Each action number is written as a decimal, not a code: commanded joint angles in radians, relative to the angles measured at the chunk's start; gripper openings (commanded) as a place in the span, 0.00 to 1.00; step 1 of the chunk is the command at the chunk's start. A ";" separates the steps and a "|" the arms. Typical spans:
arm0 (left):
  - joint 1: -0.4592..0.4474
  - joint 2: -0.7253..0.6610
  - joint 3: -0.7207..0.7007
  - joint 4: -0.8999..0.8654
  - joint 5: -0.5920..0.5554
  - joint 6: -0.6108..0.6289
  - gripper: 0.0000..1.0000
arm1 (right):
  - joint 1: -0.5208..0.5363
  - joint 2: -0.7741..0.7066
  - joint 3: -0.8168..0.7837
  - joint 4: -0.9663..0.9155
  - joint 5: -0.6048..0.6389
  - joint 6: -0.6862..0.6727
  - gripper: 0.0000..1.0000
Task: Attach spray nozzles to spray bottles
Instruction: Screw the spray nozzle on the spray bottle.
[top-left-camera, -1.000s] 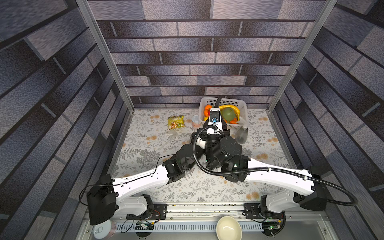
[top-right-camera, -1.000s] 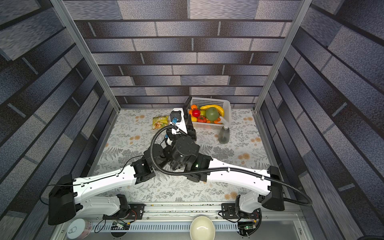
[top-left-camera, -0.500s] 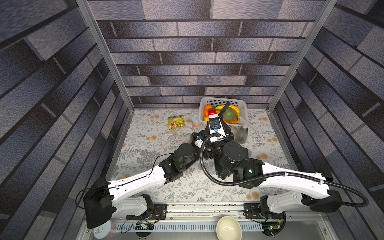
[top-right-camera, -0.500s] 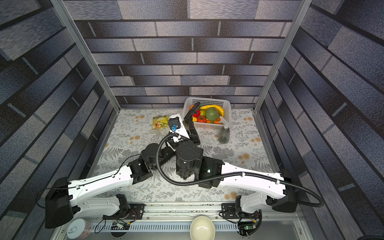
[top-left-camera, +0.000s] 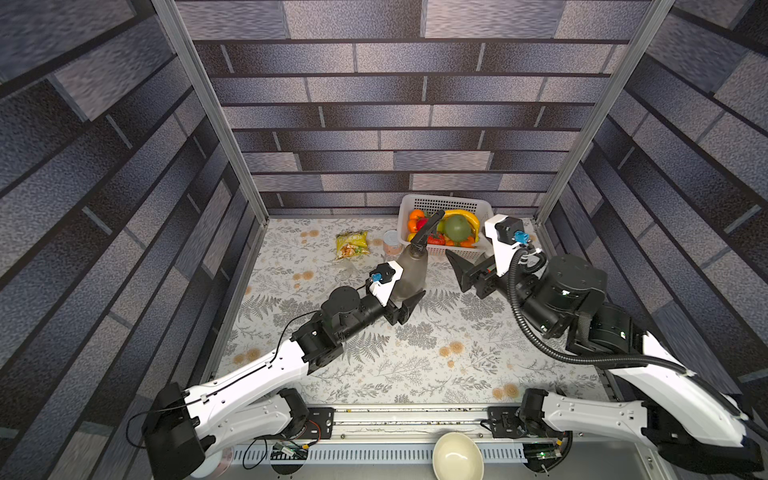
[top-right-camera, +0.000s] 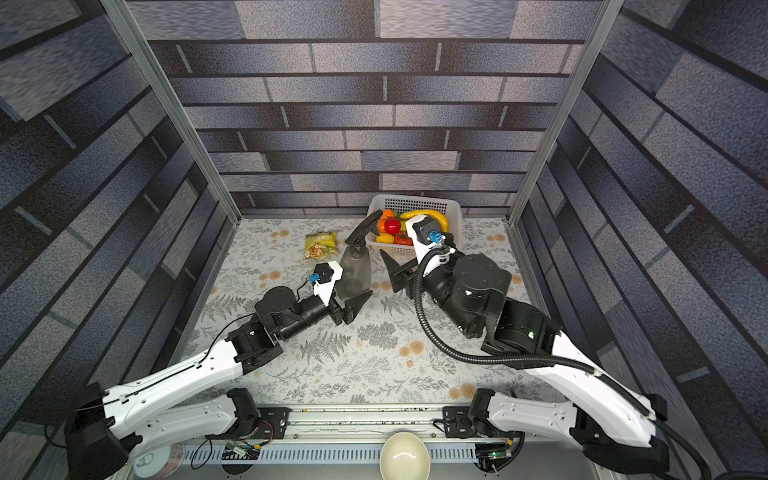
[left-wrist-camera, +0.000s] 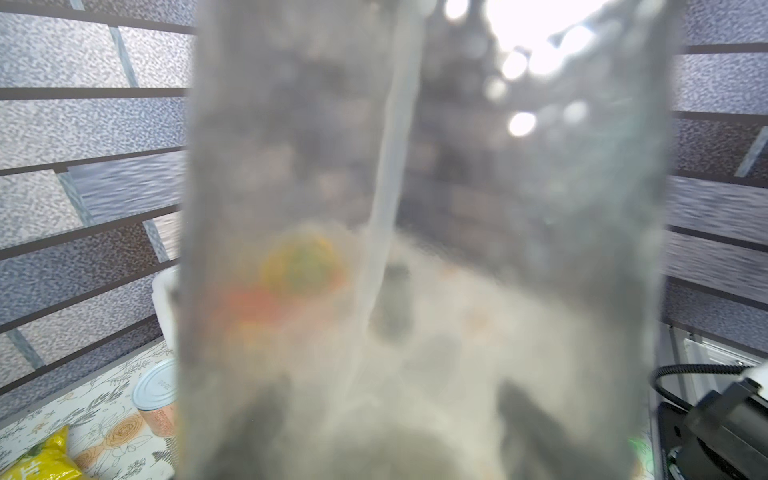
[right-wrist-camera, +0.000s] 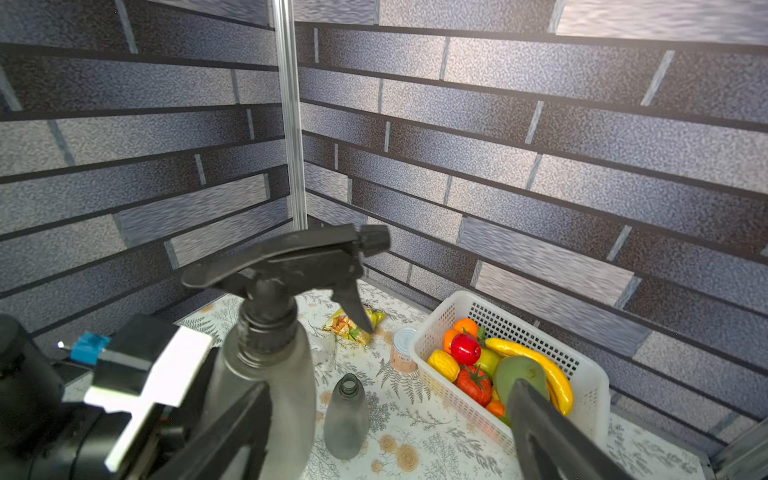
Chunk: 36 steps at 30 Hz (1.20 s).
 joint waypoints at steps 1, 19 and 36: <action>0.008 -0.038 -0.012 -0.035 0.166 -0.031 0.60 | -0.144 -0.021 -0.018 -0.075 -0.425 0.023 0.98; 0.012 -0.024 -0.017 0.035 0.352 -0.128 0.60 | -0.466 0.199 0.072 0.056 -1.253 0.163 0.88; 0.021 0.029 -0.015 0.060 0.246 -0.099 0.61 | -0.384 0.069 -0.061 0.059 -1.144 0.238 0.59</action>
